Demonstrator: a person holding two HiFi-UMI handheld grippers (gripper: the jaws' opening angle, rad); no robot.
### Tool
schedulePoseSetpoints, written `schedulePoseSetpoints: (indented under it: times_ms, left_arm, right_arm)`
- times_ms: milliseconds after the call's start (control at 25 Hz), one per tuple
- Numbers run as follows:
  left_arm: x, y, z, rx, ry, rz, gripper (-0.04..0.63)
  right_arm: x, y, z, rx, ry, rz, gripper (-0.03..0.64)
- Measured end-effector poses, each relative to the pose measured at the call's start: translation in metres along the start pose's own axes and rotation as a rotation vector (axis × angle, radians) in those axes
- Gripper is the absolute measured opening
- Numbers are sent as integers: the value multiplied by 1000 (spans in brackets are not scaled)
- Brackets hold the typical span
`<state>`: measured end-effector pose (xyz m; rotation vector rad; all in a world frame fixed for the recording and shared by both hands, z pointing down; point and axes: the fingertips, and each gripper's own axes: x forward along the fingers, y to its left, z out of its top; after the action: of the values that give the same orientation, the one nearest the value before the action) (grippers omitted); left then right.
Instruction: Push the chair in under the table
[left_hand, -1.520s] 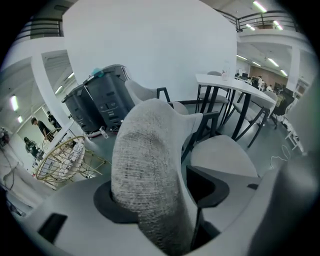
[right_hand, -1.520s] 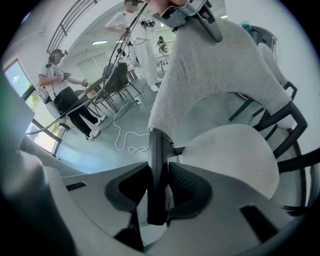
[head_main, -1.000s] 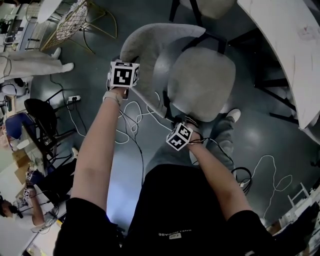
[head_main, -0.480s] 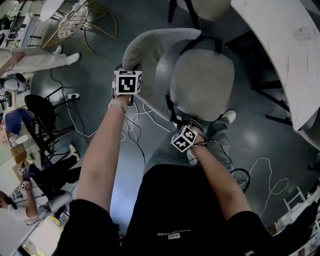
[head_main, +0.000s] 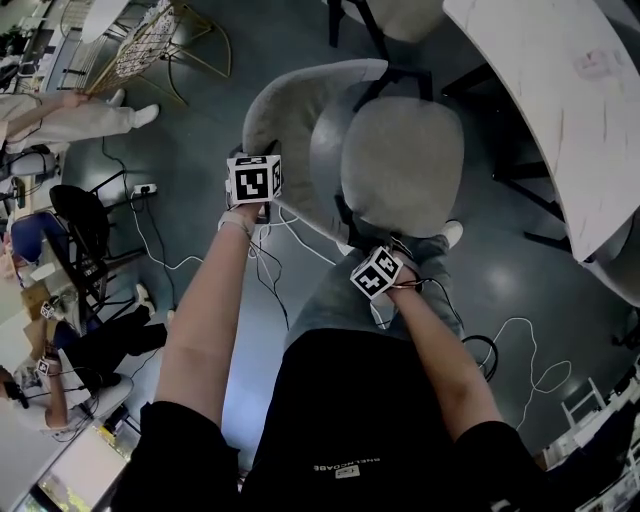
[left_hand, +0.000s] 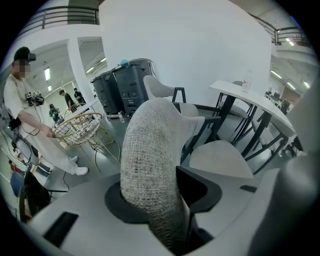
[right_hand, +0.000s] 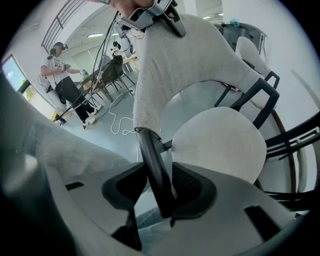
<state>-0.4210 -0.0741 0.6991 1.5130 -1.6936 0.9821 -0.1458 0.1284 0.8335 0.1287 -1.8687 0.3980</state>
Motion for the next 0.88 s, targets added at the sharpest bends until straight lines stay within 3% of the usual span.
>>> schedulePoseSetpoints:
  times_ms: [880]
  left_arm:
    - [-22,-92,-26,-168,56,60,173]
  right_arm:
    - [-51,-93,-99,-182,86,48,173]
